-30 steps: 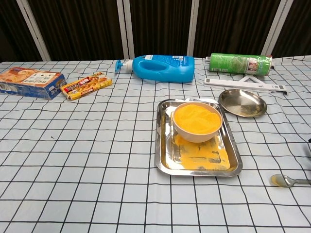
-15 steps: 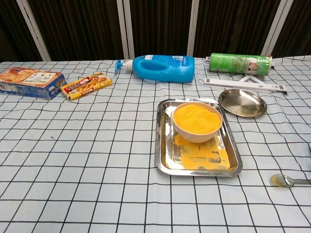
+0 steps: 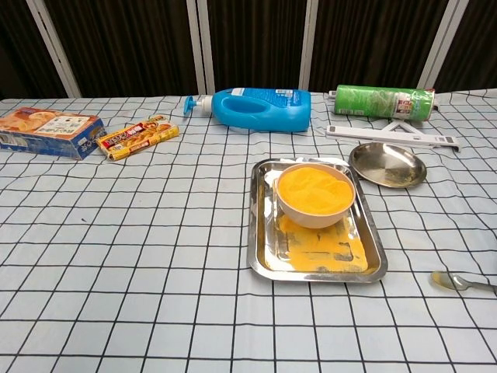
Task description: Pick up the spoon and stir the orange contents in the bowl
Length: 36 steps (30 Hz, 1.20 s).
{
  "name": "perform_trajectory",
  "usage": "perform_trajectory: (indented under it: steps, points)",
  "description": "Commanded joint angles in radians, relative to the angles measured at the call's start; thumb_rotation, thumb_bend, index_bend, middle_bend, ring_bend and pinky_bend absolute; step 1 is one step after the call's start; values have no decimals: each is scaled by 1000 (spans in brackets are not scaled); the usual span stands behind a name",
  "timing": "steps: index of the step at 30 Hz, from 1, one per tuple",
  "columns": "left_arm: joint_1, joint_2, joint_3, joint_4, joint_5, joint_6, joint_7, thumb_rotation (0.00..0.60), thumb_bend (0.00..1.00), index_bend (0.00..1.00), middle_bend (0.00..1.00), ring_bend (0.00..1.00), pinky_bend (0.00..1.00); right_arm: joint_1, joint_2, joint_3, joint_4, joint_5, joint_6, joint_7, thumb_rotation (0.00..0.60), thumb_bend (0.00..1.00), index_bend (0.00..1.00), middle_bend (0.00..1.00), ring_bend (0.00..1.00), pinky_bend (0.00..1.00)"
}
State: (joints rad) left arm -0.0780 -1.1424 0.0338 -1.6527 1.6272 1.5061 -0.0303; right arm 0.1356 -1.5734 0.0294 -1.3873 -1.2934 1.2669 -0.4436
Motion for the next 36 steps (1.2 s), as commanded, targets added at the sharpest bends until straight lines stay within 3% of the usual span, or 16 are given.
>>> perform_trajectory:
  steps: [1,11,24,36]
  points:
    - [0,0,0,0,0,0,0,600,0,0,0,0,0,1,3,0,-5,-1,0,2,600,443,555,153,0,0]
    - [0,-1,0,-1,0,-1,2,600,0,0,0,0,0,16,37,24,-64,-15,18,10,600,442,555,153,0,0]
    - [-4,5,5,-1,7,-6,-12,600,0,0,0,0,0,110,102,147,-242,36,7,-107,600,442,575,153,0,0]
    - [-8,14,10,2,17,-10,-37,600,0,0,0,0,0,217,106,251,-372,120,1,-266,600,442,588,157,0,0]
